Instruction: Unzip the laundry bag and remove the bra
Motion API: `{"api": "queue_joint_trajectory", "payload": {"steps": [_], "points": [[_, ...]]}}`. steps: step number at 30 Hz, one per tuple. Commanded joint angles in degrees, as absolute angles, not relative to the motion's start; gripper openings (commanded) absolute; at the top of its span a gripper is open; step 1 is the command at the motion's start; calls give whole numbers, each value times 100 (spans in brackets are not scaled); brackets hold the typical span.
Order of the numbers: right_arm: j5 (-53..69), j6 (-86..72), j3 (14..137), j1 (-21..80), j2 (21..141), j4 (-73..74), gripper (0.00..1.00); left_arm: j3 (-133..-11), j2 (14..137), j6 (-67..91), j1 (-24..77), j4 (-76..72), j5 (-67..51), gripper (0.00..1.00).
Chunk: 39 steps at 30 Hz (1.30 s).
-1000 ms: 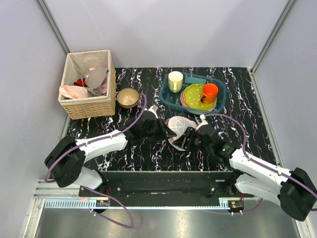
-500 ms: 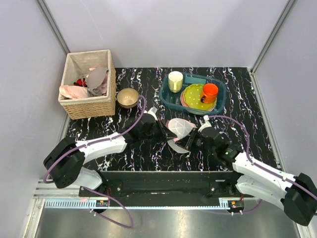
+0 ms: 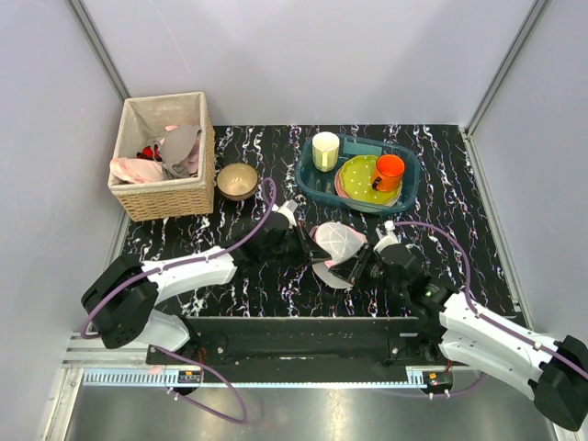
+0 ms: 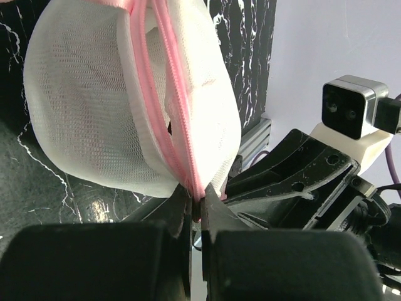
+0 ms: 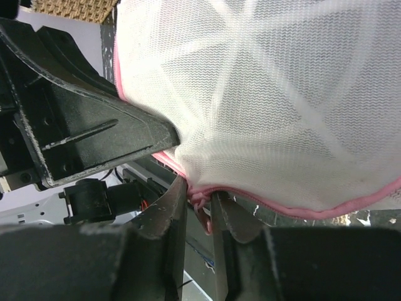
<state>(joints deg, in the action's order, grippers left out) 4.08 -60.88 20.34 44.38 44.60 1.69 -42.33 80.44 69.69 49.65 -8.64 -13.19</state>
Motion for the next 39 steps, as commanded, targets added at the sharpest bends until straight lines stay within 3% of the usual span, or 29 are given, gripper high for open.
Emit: {"api": "queue_joint_trajectory", "payload": {"steps": [1,4,14,17,18,19,30,39], "points": [[105,-5792,2197,4412,4465,624,28,-4473,8147,6601,4869,-817,-1397,0],[141,-5625,2363,4421,4526,729,38,-4491,8209,6574,4869,-826,-1476,0],[325,-5449,2461,4412,4649,686,31,-4377,8191,6574,4869,-949,-1503,0],[316,-5467,2417,4412,4632,685,13,-4386,8262,6574,4869,-1002,-1555,0],[290,-5475,2400,4421,4588,686,2,-4377,8305,6583,4869,-1019,-1564,0],[273,-5493,2365,4421,4562,703,0,-4386,8314,6592,4869,-1028,-1582,0],[220,-5564,1951,4421,4001,1028,0,-4465,8235,6408,4755,-748,-1573,0],[35,-5625,1565,4412,2279,3046,0,-4763,7866,5951,4254,-62,-1485,0]]}}
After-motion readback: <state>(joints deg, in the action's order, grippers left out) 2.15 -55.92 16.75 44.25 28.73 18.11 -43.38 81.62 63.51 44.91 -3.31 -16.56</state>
